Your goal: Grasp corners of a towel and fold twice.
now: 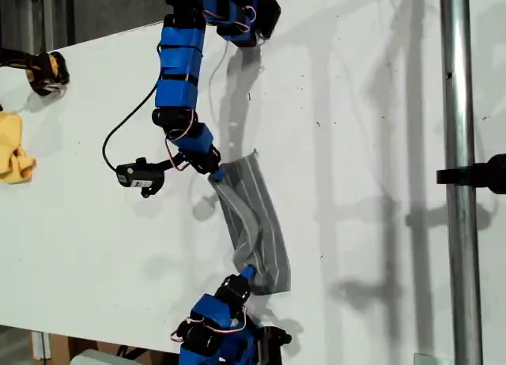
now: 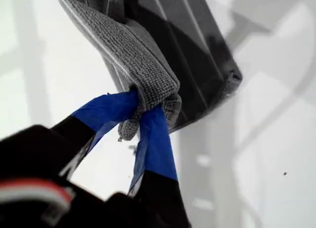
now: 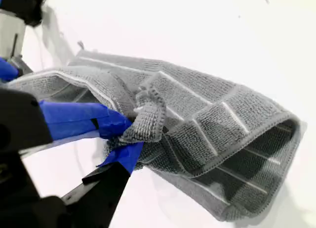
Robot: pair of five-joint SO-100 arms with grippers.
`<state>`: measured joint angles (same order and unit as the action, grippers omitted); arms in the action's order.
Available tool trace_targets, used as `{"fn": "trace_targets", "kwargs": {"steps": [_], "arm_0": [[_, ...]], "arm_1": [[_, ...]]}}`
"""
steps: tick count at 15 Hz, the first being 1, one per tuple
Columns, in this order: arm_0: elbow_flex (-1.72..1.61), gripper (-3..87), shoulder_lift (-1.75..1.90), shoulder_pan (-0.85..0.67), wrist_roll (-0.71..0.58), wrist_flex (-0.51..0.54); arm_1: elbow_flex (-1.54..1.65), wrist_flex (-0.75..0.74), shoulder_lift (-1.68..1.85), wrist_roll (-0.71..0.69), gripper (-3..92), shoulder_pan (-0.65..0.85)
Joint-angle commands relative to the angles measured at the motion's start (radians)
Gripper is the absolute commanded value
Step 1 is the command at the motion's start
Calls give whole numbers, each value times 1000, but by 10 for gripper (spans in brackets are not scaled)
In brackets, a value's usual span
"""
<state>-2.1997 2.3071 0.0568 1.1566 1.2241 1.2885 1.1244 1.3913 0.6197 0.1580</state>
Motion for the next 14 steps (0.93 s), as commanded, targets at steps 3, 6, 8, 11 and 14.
{"fn": "trace_targets", "kwargs": {"steps": [3, 6, 8, 11, 14], "arm_0": [[-34, -26, 77, -178, -31, 37], [-40, -26, 87, -238, -3, 60], [-38, -26, 103, -242, 38, 101], [-71, -26, 152, -210, 112, 140], [-124, -26, 163, -103, 252, 123]], "arm_1": [[-84, -140, -11, -55, -2, 91], [-98, -202, -29, -91, -2, 126], [-77, -235, -18, -115, -2, 132], [-66, -199, -37, -124, -2, 129], [-15, -121, -48, -121, -2, 100]]}}
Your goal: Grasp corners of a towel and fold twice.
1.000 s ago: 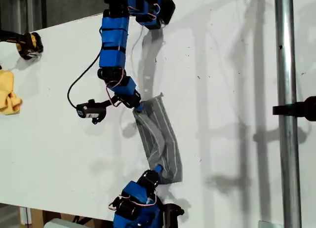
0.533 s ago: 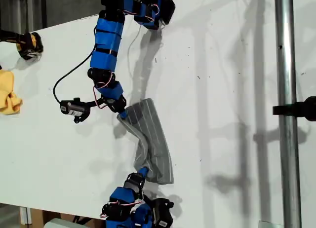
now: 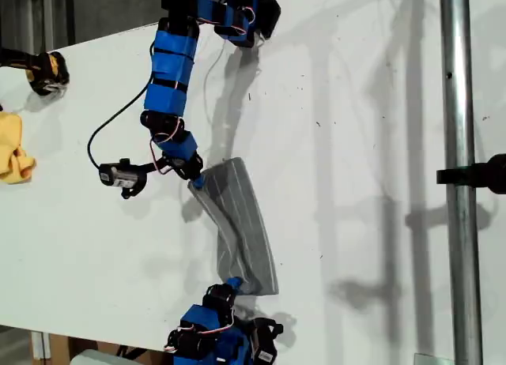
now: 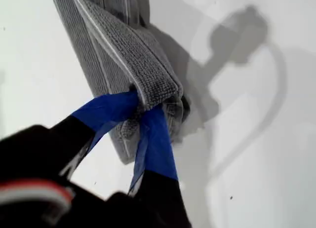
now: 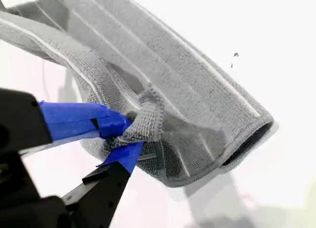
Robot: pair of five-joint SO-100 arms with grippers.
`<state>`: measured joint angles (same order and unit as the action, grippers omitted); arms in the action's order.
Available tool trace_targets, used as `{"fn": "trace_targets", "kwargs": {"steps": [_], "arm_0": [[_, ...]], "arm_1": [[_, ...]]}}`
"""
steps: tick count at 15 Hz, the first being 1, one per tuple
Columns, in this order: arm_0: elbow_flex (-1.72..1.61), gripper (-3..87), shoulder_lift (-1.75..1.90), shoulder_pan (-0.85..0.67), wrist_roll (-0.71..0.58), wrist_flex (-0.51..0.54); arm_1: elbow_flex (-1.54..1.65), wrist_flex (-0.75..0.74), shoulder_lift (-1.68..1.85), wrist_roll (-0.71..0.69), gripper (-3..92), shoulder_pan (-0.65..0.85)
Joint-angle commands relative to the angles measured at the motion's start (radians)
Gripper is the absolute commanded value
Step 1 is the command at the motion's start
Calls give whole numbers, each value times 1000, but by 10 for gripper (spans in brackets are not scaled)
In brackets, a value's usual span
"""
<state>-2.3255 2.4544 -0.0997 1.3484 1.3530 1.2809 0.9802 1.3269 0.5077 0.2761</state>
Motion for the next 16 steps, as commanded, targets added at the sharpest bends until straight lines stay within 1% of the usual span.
{"fn": "trace_targets", "kwargs": {"steps": [1, 2, 4, 7, 9, 13, 16], "arm_0": [[-14, -26, 15, 95, 115, -9], [-35, -26, 18, 133, 169, -14], [-80, -26, 34, 201, 258, -55], [-152, -26, 43, 262, 345, -175], [-202, -26, 29, 288, 390, -261], [-238, -26, -129, 279, 423, -394], [-276, -25, -161, 244, 434, -442]], "arm_1": [[17, 43, 17, -3, -2, -32], [41, 58, 17, 6, -2, -43], [81, 77, 12, 17, -2, -61], [83, 100, -12, 35, -2, -100], [83, 112, -51, 84, -2, -117], [52, 117, -172, 153, -2, -143], [46, 117, -206, 172, -2, -133]]}}
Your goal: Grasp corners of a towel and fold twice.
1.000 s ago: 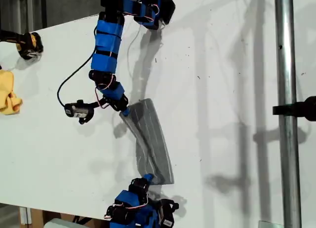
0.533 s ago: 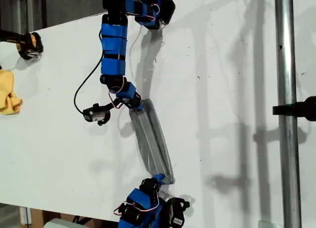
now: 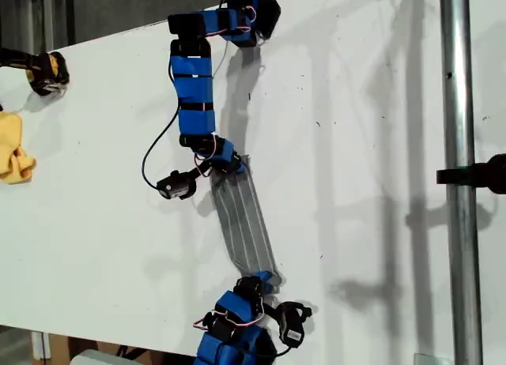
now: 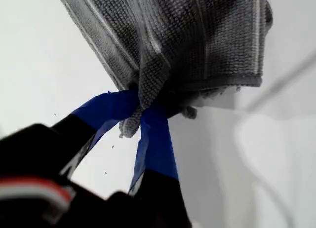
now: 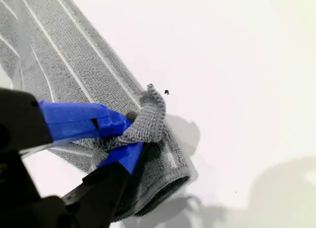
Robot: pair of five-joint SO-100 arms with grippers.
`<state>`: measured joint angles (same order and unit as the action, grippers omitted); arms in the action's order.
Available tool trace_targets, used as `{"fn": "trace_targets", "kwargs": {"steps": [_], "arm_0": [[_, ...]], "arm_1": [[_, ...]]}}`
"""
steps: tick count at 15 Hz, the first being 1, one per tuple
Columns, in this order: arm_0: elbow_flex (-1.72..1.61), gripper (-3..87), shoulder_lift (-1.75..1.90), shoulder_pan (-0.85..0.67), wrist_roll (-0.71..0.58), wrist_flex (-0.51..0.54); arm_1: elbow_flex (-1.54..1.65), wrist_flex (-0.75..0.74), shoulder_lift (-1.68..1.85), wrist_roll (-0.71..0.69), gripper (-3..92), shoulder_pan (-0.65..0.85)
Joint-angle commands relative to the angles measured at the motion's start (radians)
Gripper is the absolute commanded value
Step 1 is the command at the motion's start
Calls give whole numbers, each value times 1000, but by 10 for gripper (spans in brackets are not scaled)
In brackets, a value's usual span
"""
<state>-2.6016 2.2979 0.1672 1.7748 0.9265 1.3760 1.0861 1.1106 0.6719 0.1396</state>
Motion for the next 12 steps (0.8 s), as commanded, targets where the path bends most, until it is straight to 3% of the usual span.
{"fn": "trace_targets", "kwargs": {"steps": [1, 2, 3, 4, 5, 8, 12], "arm_0": [[-12, -25, -5, -32, 9, -18], [-18, -23, -8, -34, 9, -12], [-12, 40, -9, -28, 29, 11], [12, 173, -6, -12, 52, 41], [57, 228, 3, 14, 54, 86], [178, 270, 97, 81, 87, 256], [350, 311, 117, 140, 138, 471]], "arm_1": [[-49, 12, 9, 8, -2, 9], [-54, 17, 9, 8, -2, 14], [-64, 35, 11, 8, 2, 18], [-75, 69, 23, 8, 87, 18], [-92, 117, 48, 8, 172, 15], [-97, 227, 196, 2, 273, 2], [-74, 310, 399, 9, 333, 9]]}}
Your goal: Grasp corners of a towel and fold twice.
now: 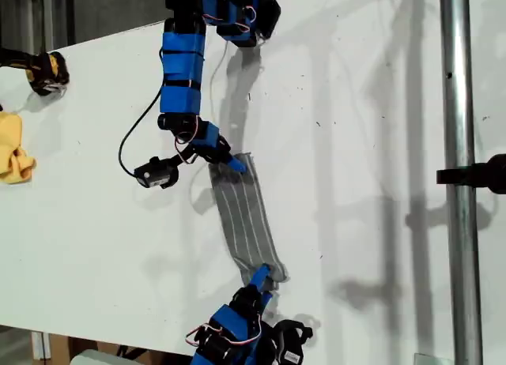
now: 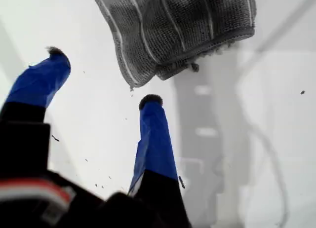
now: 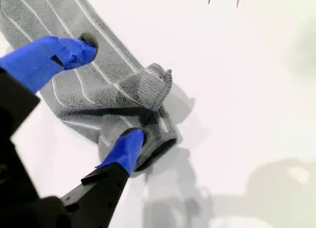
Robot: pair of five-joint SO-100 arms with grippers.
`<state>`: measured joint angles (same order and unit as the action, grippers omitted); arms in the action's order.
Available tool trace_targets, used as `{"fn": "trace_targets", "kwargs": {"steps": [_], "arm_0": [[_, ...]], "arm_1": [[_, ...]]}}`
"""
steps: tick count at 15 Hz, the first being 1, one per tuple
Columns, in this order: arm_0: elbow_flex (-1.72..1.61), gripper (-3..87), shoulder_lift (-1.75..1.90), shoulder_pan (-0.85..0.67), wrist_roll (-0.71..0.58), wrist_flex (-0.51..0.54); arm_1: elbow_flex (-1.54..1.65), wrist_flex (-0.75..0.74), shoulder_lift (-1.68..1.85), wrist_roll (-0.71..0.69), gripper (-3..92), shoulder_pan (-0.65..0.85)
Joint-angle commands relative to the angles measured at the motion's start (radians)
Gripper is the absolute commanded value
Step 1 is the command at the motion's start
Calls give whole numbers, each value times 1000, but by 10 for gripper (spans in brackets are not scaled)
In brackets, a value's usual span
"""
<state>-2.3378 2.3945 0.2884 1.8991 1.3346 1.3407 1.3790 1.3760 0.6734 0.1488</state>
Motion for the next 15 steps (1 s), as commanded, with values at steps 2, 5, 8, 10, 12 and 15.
{"fn": "trace_targets", "kwargs": {"steps": [2, 5, 8, 10, 12, 15], "arm_0": [[161, 320, 32, 34, 12, 173], [202, 307, 72, 71, -11, 262], [141, 238, 255, 6, -252, 144], [-48, 216, 486, -54, -354, 38], [-249, 206, 764, -124, -417, -12], [-433, 202, 992, -172, -506, -49]], "arm_1": [[86, 18, 299, 37, 332, 35], [388, 6, 612, 115, 329, 87], [657, 11, 956, 193, 329, 104], [755, 25, 1074, 245, 329, 84], [848, 23, 1187, 291, 329, 64], [1015, 11, 1347, 382, 330, 31]]}}
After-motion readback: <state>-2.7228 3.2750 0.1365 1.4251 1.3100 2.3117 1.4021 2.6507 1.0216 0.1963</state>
